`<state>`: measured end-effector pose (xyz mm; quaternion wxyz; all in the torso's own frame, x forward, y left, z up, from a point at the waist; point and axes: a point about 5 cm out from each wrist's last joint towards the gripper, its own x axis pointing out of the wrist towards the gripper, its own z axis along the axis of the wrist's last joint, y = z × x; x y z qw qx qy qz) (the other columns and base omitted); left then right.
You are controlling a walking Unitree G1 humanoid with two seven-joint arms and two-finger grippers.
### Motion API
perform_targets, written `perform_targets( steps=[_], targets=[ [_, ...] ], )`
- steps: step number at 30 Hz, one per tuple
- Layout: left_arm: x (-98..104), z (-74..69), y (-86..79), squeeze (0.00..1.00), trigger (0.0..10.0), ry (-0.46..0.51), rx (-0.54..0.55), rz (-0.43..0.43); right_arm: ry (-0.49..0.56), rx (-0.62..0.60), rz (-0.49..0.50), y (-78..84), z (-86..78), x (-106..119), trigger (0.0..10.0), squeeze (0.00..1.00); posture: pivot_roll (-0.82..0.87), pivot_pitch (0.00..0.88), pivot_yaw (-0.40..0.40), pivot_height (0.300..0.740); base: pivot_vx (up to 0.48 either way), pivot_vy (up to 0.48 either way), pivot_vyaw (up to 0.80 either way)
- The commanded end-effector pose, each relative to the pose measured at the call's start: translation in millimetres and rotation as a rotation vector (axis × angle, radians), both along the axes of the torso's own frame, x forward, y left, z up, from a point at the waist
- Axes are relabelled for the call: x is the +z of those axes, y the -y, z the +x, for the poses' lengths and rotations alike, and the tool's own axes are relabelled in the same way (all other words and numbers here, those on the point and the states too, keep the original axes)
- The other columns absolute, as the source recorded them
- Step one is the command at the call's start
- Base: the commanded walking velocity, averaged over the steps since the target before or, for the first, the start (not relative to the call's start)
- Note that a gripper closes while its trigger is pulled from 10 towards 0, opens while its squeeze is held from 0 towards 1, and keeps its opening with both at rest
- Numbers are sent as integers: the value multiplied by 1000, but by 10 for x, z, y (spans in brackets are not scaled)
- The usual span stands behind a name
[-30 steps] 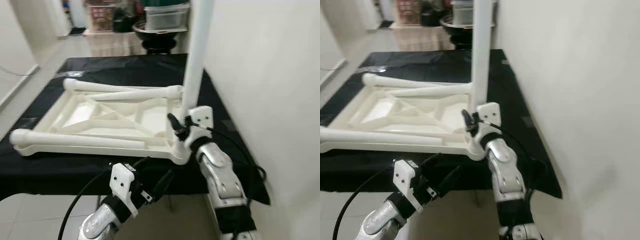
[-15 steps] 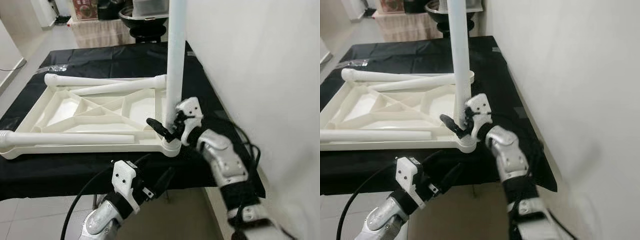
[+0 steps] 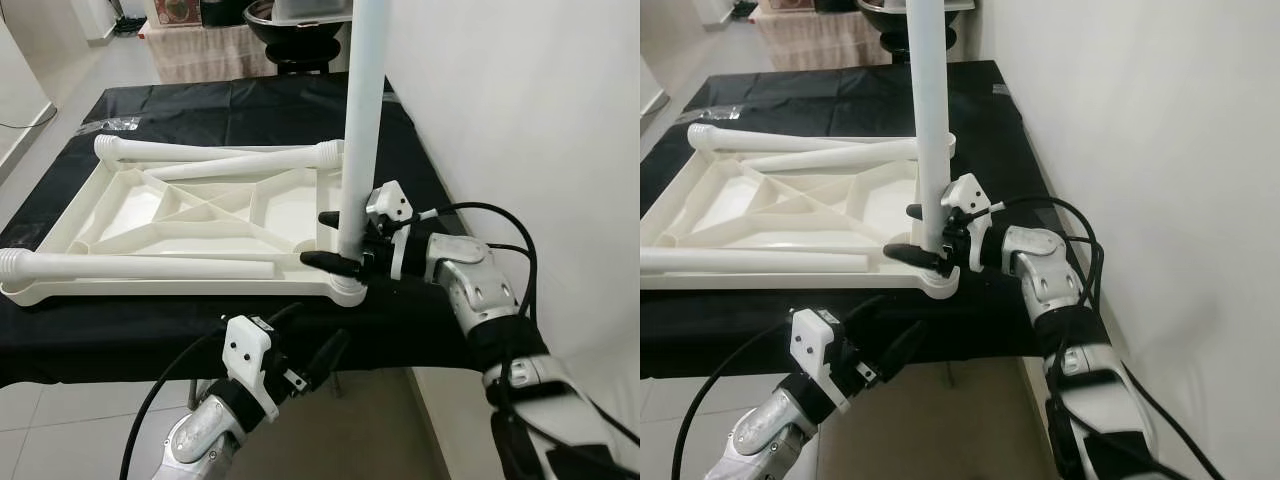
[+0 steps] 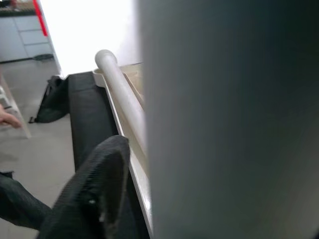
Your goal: Building children table
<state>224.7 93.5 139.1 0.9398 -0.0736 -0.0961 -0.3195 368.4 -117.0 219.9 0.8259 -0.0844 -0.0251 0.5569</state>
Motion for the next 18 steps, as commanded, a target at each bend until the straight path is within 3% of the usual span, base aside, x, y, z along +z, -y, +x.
perform_targets(
  steps=[1,9,11,12,13,14,16,18],
  targets=[
    [-32,-19,1,0,10000,-8,-1,7,-6,49,14,-42,0,-6,0,0,81,151,11,740,0,0,0],
    [-32,-31,10,0,10000,-10,-1,6,16,-22,1,40,60,-16,0,0,74,160,6,740,0,0,0],
    [-31,-41,20,0,10000,-10,-2,4,29,-177,-14,170,93,-87,0,0,81,161,-7,740,0,0,0],
    [-31,-41,20,0,10000,-10,-2,4,29,-177,-14,170,93,-87,0,0,81,161,-7,740,0,0,0],
    [-30,-49,18,0,10000,-9,-1,4,17,-305,11,242,94,-156,0,0,82,166,-16,740,0,0,0],
    [-30,-49,18,0,10000,-9,-1,4,17,-305,11,242,94,-156,0,0,82,166,-16,740,0,0,0],
    [-31,-60,-6,0,10000,-9,3,5,-11,-884,43,405,35,-443,0,0,72,169,-14,740,0,0,0],
    [-25,-53,-23,0,10000,-10,4,5,-33,-917,-28,140,-378,-800,0,0,77,174,5,740,0,0,0]
  ],
)
